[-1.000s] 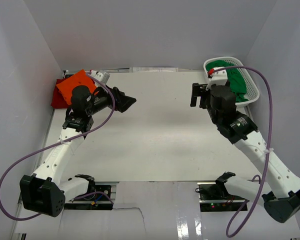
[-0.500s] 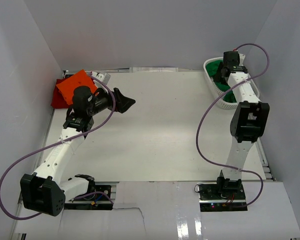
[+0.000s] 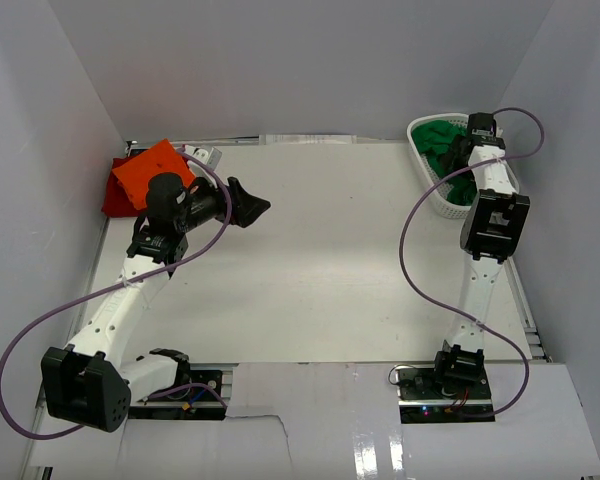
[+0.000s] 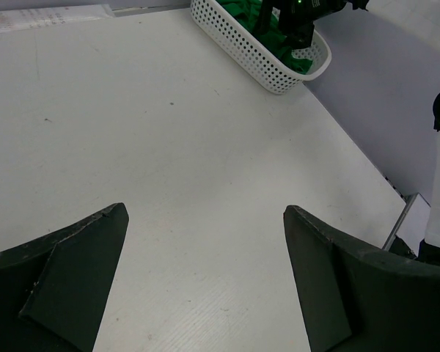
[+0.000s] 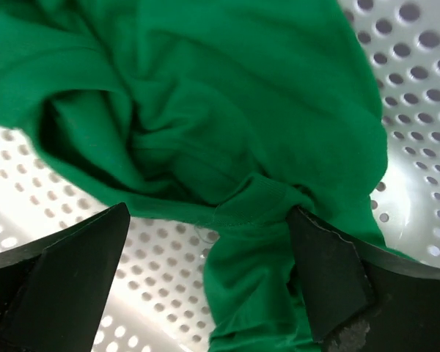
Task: Fold and stack the t-shirts
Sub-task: Grab crumpled tshirt from bin with the right arm, then move the tshirt to the center of the board
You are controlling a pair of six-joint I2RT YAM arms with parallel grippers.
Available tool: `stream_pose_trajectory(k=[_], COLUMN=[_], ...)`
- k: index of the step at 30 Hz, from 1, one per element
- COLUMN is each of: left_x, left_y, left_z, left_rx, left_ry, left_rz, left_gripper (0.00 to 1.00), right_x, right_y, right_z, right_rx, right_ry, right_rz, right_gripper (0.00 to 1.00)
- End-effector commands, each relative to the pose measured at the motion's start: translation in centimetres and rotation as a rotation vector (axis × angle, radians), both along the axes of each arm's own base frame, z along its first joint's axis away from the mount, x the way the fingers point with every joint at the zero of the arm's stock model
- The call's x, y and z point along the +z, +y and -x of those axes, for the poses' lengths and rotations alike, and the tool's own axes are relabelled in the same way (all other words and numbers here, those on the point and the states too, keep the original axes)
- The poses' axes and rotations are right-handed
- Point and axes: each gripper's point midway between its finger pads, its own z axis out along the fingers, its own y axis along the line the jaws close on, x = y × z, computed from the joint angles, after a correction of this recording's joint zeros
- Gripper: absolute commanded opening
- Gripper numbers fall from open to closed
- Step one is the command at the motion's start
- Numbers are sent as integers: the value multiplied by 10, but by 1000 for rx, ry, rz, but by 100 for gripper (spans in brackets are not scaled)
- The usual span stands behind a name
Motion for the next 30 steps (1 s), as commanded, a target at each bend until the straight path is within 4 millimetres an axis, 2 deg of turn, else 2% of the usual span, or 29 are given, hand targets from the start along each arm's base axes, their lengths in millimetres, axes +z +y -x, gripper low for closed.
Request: stream_pose_trajectory(k=[1,5,7,8,9,10,12,14,15,17,18,19,20,21,22,23,24,25,26,27,29,30], left_x=[-2,-3,-4,-3,-4,-5,-6,-6,-6,-6,-7,-7,-8,-8,-8,-9,-9,-9,-10,-10,-9,-9], left_y=[2,3,4,4,4,4,3,3,3,4,4,4,4,4,4,4,4,4,4,5,5,5], left_z=[-1,-2,-2,-2,-2,-2,-3,-3,-3,-4,-4,-5,-5,-5,-5,-5,-6,-6,-6,-6,-6,-6], left_rx=[4,7,15,16,13,13,13,13,13,18,18,21,20,19,20,20,23,23,23,25,25,28], left_ry=[-1,2,8,6,8,9,14,17,17,15,18,17,16,19,19,22,20,20,23,23,21,20], left_rz=[-13,-16,-17,-17,-17,-18,-19,-19,-19,-20,-21,-22,-25,-24,-24,-25,-26,-25,-26,-26,-26,-27], left_gripper=[98,98,98,98,98,98,98,98,98,98,98,98,98,98,98,98,98,98,98,98,98,98], right_x=[-3,-20,-26,-28,-24,-20,0,37,71,124,177,210,233,278,302,333,375,400,415,450,473,473], right_y=[3,5,9,10,10,12,15,20,32,60,91,106,119,133,159,174,200,222,231,255,267,273], right_z=[-2,6,7,7,6,4,-4,-18,-27,-38,-33,-35,-29,-14,-2,11,43,64,81,126,170,205], right_rx=[0,4,22,26,28,38,61,100,161,305,465,538,585,644,727,782,906,979,1013,1115,1192,1234], right_ry=[-7,44,55,58,50,38,-9,-100,-184,-329,-447,-542,-583,-655,-688,-740,-815,-861,-884,-943,-976,-966], right_rz=[-45,-59,-77,-81,-82,-91,-97,-104,-133,-205,-287,-279,-268,-233,-216,-204,-222,-227,-236,-260,-328,-371], right_gripper=[96,100,69,47,20,13,8,8,8,8,8,8,8,8,8,8,8,8,8,8,8,8])
